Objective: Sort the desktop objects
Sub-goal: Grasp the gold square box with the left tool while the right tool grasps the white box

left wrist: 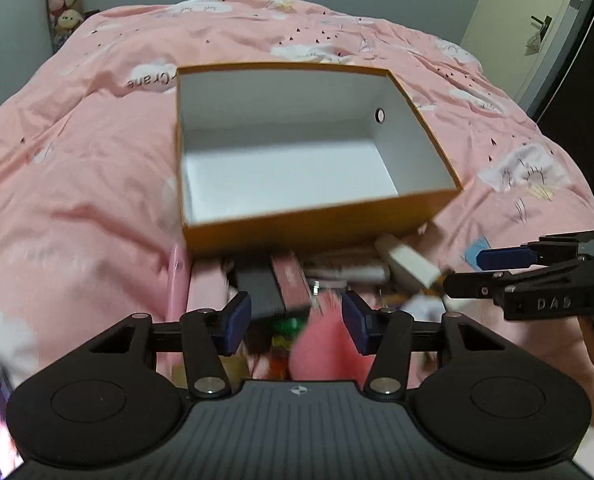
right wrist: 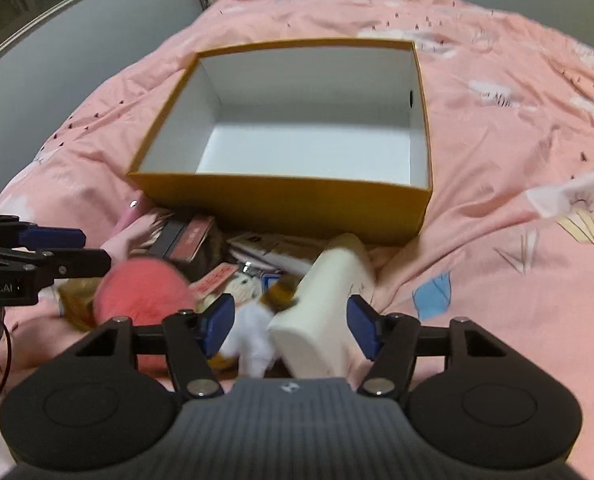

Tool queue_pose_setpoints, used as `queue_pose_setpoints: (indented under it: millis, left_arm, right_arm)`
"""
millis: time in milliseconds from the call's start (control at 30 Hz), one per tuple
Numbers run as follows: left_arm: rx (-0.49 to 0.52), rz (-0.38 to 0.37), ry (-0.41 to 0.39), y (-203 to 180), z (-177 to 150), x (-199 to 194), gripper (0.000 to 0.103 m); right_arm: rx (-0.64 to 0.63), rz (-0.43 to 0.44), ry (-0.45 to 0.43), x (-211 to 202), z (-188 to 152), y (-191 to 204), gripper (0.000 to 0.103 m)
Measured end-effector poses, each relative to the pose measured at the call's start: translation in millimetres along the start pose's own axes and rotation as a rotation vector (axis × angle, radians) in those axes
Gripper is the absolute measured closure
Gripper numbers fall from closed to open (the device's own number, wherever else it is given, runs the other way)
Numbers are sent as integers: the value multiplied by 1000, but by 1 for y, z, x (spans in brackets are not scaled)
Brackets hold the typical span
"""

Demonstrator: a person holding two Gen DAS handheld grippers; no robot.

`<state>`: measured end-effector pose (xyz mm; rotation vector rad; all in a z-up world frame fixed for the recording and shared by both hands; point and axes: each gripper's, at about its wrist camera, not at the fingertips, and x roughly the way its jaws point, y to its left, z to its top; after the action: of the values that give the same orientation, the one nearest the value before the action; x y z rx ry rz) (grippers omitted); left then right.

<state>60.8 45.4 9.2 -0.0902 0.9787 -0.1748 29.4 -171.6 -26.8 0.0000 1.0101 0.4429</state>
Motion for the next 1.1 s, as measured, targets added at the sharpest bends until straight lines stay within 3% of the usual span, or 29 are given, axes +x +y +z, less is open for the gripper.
queue_pose_setpoints:
  millis: [200,300,500,633,767,900,1100]
  left_arm:
    - [-39,17,78,12,7,37,44]
    - [-77,57,92,23,3,42,44]
    - [-108,68,115,46,6,35,43]
    - [-105,94,214,62,13,32,42]
    - [-88,64,322,63,14,37,39]
    - [-54,53,440,53,3,50,30]
    - [21,112,505,39,-6,62,26]
  right_arm:
    - [-4,-33,9,32,22,-13,39]
    - [11,-28,57,48,24,-21,39]
    - [1,-31,178,77,25,-23,39]
    - [51,-5,276,90,29,-36,38]
    - [94,39,361,97,35,-44,39]
    - [59,54,389,97,36,-45,38]
    - [35,52,404,105,37,-45,34]
